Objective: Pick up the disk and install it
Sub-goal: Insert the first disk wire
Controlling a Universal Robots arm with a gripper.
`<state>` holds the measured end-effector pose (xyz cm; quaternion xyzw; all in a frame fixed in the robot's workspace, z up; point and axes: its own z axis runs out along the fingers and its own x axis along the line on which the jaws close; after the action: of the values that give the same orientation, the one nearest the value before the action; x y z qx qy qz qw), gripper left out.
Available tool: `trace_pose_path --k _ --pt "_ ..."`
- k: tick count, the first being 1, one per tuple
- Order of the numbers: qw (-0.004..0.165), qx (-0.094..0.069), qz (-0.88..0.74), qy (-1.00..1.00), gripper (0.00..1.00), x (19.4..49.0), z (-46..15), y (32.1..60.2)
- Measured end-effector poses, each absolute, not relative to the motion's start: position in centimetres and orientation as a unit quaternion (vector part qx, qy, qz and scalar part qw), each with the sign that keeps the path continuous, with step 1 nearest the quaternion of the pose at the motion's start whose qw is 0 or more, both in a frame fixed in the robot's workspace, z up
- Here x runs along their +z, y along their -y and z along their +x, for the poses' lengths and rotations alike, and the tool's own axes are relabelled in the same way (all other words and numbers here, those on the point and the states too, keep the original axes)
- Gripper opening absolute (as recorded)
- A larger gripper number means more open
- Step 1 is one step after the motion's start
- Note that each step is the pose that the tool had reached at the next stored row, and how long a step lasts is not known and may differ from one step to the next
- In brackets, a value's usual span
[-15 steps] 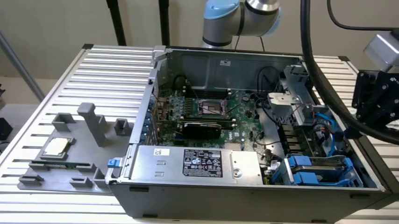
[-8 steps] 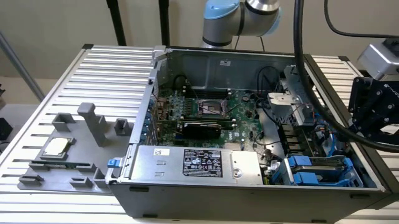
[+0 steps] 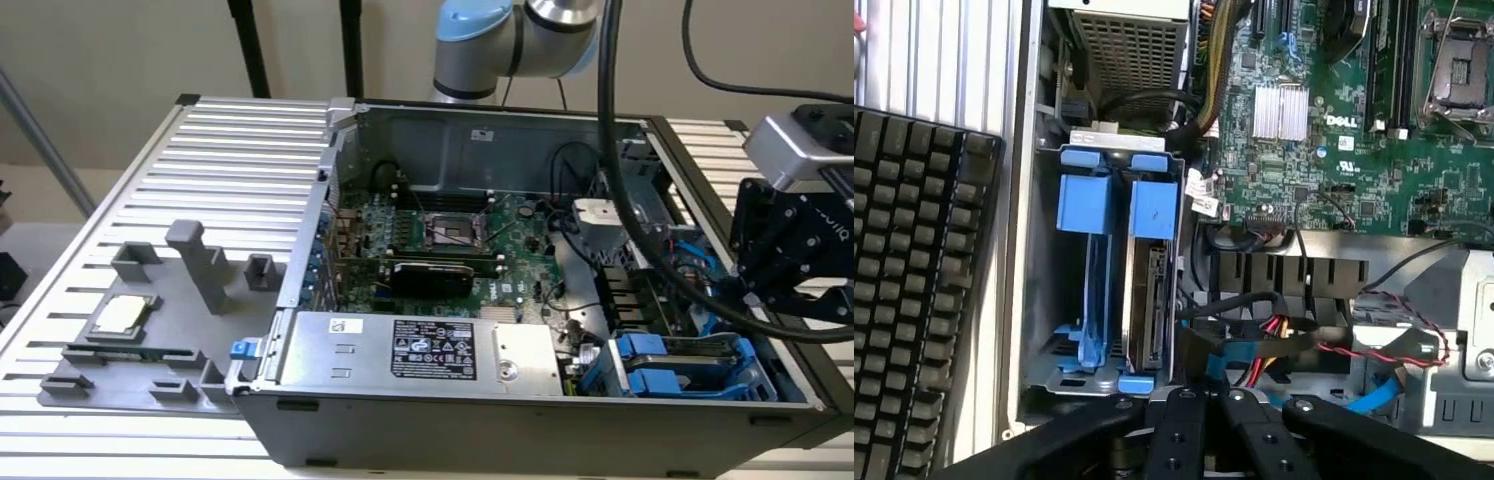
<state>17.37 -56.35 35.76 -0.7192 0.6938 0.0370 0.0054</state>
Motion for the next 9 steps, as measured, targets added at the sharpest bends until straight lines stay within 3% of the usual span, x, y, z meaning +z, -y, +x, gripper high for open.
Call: trace_pose_path --k 8,9 --pt "0.003 0.038 -0.719 -0.694 0.00 35.13 16.36 56.03" --pt "0.003 0.038 -0.719 -0.694 1.00 35.08 16.29 55.97"
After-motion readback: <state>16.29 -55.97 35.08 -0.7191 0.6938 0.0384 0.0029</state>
